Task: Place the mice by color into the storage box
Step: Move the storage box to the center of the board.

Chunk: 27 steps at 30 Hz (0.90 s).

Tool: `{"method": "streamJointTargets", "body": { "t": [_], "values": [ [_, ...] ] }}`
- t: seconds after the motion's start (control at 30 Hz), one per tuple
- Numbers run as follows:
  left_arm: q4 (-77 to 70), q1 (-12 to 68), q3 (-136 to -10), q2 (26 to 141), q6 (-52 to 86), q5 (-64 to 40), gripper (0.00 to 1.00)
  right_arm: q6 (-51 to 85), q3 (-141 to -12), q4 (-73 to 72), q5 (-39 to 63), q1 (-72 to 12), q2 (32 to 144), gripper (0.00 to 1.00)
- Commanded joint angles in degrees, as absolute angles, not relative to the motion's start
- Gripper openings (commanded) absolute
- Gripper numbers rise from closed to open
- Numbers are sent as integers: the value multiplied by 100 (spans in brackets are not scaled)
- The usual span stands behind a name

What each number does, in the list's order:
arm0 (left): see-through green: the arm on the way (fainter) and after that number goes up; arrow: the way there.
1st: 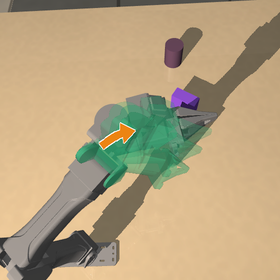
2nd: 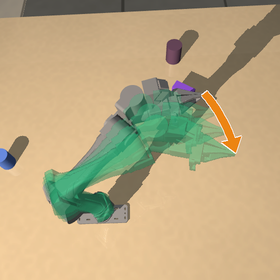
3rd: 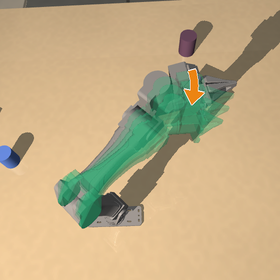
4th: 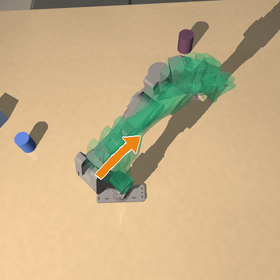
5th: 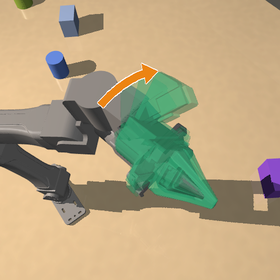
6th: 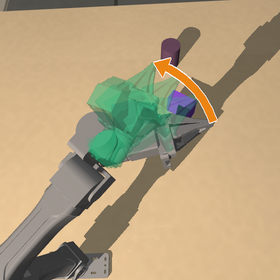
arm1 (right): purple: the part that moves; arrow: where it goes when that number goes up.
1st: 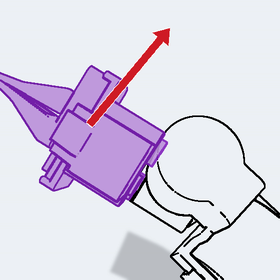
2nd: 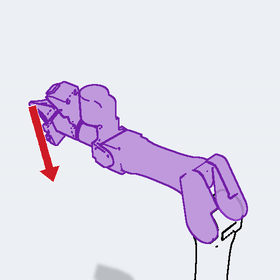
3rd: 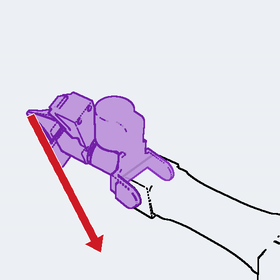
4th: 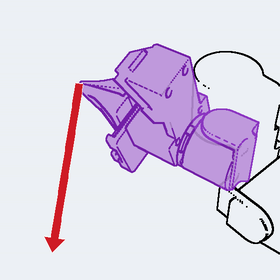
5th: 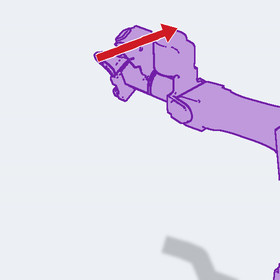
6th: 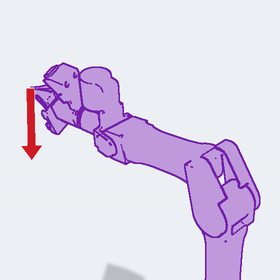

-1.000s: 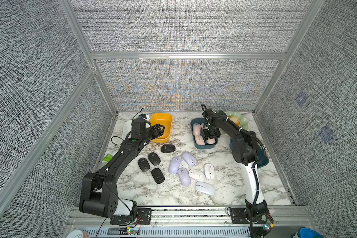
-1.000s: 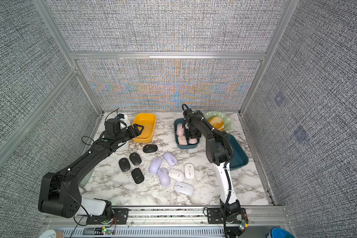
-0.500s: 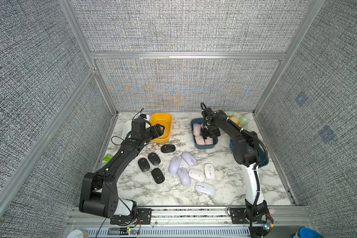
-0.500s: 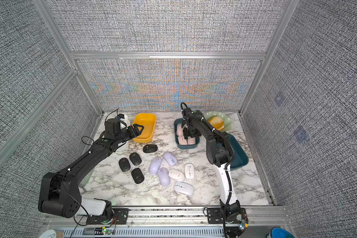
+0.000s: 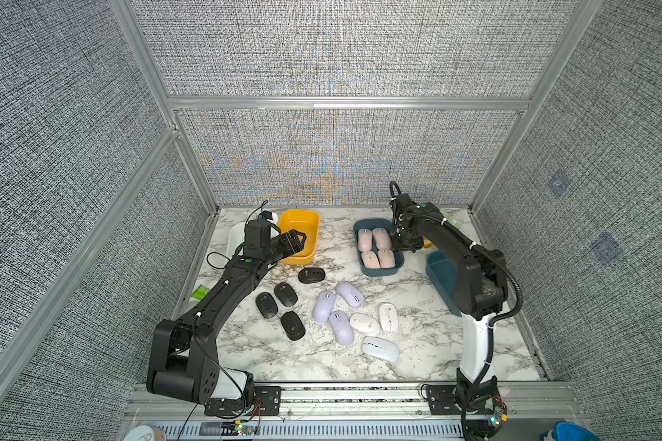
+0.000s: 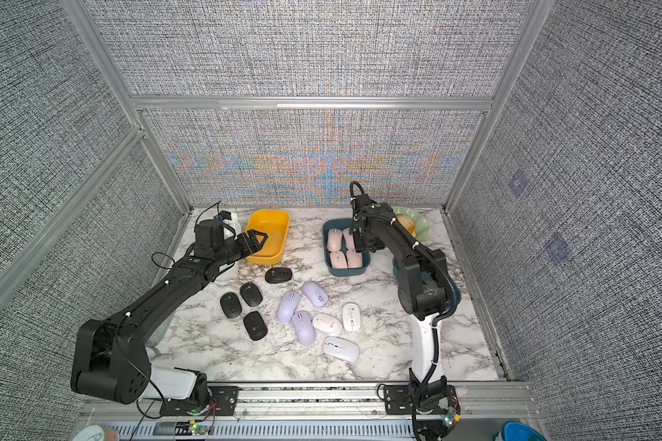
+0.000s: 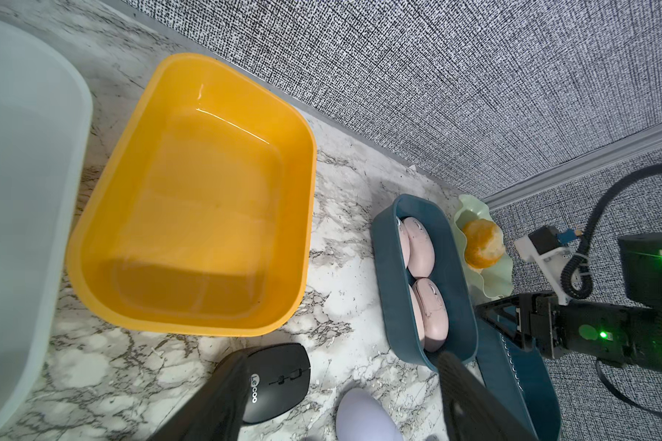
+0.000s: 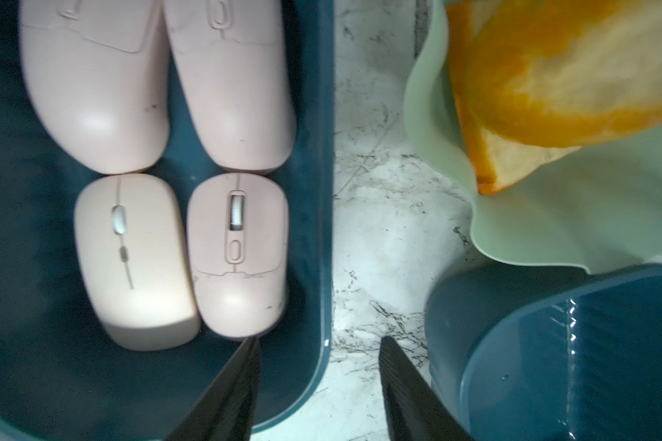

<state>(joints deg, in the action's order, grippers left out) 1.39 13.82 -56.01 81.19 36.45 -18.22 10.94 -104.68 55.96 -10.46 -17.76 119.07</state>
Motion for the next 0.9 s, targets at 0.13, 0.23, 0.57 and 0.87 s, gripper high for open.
{"method": "streamJointTargets", "body": {
  "t": [0.13,0.23,0.57,0.87],
  "values": [
    [87,1451,-5678,8101,3586,-2001,80,1335,-9678,4910,-364,-1790,11732,43],
    [62,1467,-5658,8103,3595,-1971,79,1510,-9586,4730,-471,-1806,11796,31],
    [115,1527,-5668,8100,3631,-1881,79,2677,-9523,4156,-855,-2131,11658,12],
    [-2,1564,-5423,7627,3700,-1455,79,3306,-10407,4011,-1082,-2500,12284,8]
  ]
}}
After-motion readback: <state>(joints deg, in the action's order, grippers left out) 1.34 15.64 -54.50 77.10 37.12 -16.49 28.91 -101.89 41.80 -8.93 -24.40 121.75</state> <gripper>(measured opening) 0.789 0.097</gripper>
